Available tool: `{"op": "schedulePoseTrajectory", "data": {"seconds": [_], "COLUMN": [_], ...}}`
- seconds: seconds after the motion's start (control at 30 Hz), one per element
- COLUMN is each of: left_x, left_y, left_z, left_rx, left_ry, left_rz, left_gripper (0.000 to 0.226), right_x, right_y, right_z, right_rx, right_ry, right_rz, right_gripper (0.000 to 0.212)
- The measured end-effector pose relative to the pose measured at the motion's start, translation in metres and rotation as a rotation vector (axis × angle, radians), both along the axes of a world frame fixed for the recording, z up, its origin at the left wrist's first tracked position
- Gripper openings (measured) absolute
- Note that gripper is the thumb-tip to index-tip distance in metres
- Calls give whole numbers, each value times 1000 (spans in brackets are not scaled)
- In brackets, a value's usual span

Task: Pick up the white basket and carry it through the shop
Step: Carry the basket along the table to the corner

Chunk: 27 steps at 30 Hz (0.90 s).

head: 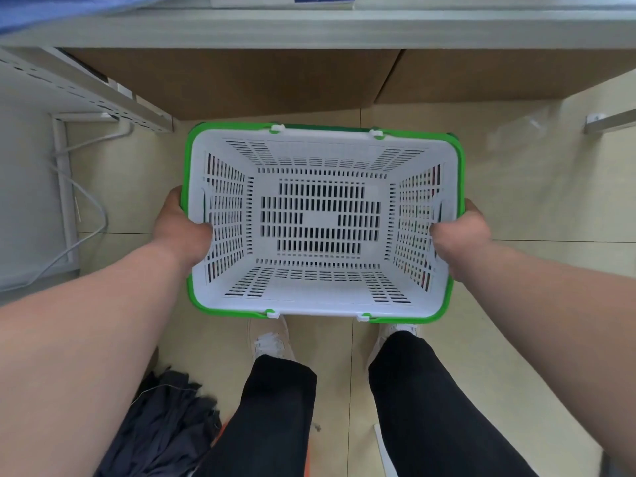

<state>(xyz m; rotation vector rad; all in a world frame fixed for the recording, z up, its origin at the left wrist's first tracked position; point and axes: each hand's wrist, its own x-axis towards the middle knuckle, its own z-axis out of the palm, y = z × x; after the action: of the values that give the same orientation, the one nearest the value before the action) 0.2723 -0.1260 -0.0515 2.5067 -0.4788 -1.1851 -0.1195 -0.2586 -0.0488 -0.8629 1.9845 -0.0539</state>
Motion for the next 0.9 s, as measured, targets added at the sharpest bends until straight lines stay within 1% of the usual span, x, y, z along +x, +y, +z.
{"op": "schedulePoseTrajectory", "data": {"seconds": [0.13,0.37,0.47,0.63,0.8,0.9], "left_x": [0,-2,-4,-5,1,8], "left_y": [-1,11,20,37,52,57], "left_z": [2,15,30,57,90,122], "left_rx": [7,20,20,16,2,-16], "left_ry": [5,27,36,47,56,67], "left_rz": [0,-6,6,88,156,179], "left_gripper": [63,58,54,50,53,56], "right_x": [-1,-3,-3,4,19,29], "right_y": [-1,6,9,6,1,2], "right_z": [4,19,34,60,94,121], "right_rx": [37,50,54,62,52,31], "right_ry": [-23,-27,-12,-10,-25,-33], "right_rz": [-17,-29,-19,19,43,60], "right_gripper": [31,32,33,35,43,42]}}
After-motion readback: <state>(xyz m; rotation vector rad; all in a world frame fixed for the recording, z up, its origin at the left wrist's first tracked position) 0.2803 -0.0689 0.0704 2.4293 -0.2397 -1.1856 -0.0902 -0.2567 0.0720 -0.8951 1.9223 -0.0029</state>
